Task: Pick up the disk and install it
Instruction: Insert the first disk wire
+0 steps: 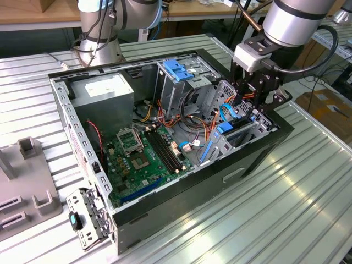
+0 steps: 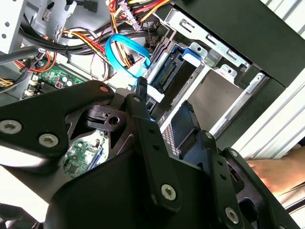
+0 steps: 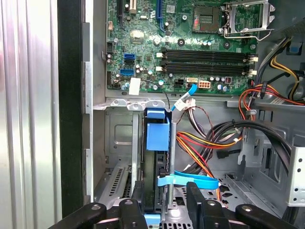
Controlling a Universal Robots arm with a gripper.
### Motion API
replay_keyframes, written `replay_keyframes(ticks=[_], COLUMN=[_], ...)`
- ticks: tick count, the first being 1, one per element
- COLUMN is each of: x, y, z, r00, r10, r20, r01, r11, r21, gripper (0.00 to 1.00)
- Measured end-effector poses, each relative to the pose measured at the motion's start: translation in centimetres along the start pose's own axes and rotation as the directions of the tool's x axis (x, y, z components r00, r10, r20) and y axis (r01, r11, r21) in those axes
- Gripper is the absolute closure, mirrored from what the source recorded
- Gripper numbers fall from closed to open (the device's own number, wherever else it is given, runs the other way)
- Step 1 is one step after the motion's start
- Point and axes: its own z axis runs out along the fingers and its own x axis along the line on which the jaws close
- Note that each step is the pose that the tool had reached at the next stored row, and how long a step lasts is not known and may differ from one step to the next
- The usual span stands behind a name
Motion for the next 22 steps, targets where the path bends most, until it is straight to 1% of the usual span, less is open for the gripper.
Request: replay_keyframes(ticks=[5, 10, 15, 19, 21, 22], x=[0.00, 0.00, 0.00, 0.01, 0.02, 0.02], y=[0.00, -0.05, -0.06, -0.55, -0.80, -0.86], z=[-0.04, -0.47, -0.49, -0.43, -0.39, -0.37], r00=[1.0000, 1.0000, 1.0000, 1.0000, 1.0000, 0.9999], r10=[0.000, 0.000, 0.000, 0.000, 0.003, 0.006], r20=[-0.0002, 0.0002, 0.0000, -0.0002, -0.0065, -0.0142], r01=[0.000, 0.000, 0.000, 0.000, -0.003, -0.006], r11=[1.0000, 1.0000, 1.0000, 1.0000, 1.0000, 0.9999], r21=[0.0000, 0.0000, 0.0000, -0.0027, -0.0072, -0.0110], gripper=[0.52, 0.52, 0.52, 0.52, 0.52, 0.52])
